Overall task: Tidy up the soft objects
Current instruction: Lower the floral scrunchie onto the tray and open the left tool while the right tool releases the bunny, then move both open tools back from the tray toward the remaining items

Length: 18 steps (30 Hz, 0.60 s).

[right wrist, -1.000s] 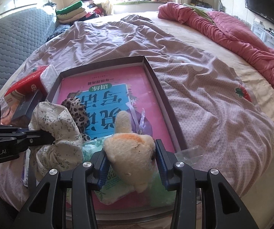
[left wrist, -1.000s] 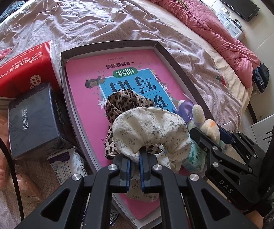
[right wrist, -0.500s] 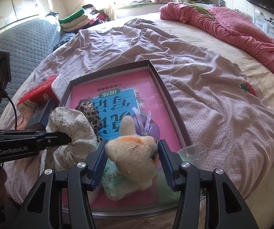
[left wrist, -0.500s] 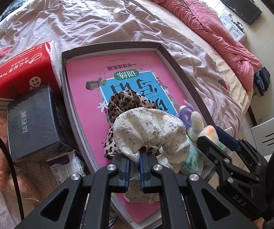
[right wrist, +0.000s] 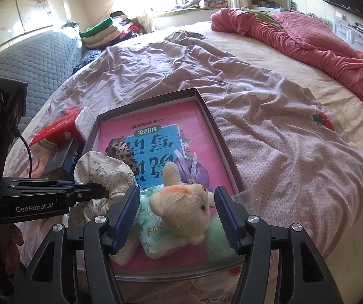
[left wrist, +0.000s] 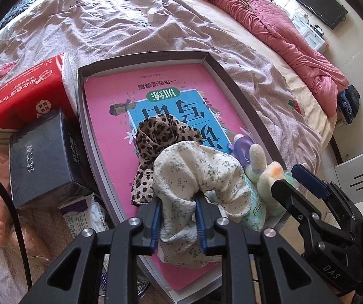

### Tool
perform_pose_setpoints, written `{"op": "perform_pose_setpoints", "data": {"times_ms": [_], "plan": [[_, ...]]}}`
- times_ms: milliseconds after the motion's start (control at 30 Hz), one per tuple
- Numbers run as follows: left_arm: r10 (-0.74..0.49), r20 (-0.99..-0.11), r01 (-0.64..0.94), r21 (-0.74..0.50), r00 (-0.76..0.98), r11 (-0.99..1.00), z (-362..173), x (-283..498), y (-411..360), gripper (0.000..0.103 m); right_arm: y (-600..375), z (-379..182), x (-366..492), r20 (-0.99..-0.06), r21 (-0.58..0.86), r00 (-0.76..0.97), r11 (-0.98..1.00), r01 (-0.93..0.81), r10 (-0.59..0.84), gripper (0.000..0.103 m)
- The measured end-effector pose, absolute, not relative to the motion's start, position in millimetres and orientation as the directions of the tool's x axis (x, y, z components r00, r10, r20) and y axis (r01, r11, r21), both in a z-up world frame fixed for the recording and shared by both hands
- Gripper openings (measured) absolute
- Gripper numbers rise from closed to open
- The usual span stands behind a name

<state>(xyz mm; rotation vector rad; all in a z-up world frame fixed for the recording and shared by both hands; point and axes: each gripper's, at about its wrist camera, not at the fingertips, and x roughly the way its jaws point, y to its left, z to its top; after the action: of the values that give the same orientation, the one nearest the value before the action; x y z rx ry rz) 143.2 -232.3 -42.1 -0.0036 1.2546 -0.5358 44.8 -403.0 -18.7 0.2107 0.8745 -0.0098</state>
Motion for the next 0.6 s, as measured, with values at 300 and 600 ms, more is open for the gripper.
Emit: {"op": "perform_pose_setpoints", "data": {"times_ms": [300, 600], "plan": [[-0.377, -0.901, 0.384, -0.276, 0.217, 0.881, -37, 141, -233, 0.048, -402, -14, 41, -0.763, 0.166, 0.643, 0.981, 0.1, 0.064, 0.067], [-0.347, -0.911, 0.365, -0.252, 0.224, 0.897, -35, 142, -228, 0.06, -404, -8, 38, -0.758, 0.157, 0.651, 0.981, 0.112, 0.047, 0.069]]}}
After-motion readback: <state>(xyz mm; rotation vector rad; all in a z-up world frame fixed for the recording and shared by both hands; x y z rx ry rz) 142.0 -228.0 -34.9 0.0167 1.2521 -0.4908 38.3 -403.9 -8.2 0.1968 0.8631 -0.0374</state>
